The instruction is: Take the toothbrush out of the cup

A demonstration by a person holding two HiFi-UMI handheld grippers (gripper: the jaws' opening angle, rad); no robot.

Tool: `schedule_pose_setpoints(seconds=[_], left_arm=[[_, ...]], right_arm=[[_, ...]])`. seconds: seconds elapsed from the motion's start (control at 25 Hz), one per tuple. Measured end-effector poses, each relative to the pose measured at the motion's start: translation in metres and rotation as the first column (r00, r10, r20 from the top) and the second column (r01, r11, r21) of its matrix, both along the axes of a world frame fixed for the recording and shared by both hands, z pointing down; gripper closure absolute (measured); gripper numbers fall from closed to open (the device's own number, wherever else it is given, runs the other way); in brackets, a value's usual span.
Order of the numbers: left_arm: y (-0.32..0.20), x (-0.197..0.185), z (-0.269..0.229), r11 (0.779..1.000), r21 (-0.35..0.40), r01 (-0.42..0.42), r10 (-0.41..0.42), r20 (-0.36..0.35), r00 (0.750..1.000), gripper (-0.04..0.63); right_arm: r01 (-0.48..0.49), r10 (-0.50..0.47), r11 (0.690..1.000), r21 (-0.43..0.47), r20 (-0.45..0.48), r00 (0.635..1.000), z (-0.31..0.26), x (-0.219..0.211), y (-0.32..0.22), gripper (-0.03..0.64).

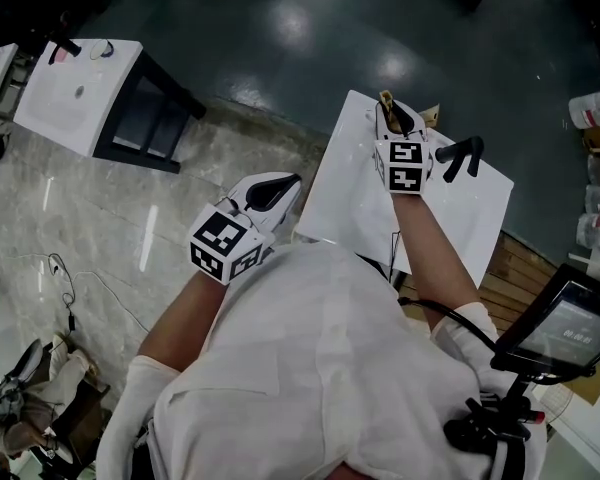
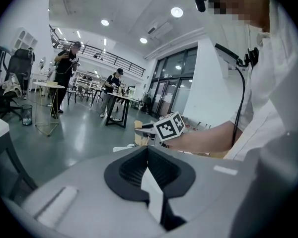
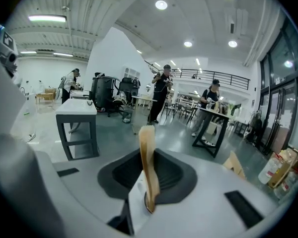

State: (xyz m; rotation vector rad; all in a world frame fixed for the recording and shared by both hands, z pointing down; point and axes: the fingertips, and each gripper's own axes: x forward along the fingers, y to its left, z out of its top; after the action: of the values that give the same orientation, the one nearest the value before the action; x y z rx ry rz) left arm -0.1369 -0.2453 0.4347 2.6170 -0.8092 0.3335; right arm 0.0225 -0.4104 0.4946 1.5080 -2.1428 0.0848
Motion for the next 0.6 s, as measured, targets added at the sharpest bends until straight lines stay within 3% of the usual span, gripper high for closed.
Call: schedule_pose_setpoints(seconds=[0.6], left_arm=[[-0.001,0.002,0.003,1.0,-0.002,-0.016,0.016,-0.011,1.0,0.589]], right_arm=[[-0.013,0.011,0.999,0.05,0.024,1.0,-0.024,0.009,-0.001,0.557]])
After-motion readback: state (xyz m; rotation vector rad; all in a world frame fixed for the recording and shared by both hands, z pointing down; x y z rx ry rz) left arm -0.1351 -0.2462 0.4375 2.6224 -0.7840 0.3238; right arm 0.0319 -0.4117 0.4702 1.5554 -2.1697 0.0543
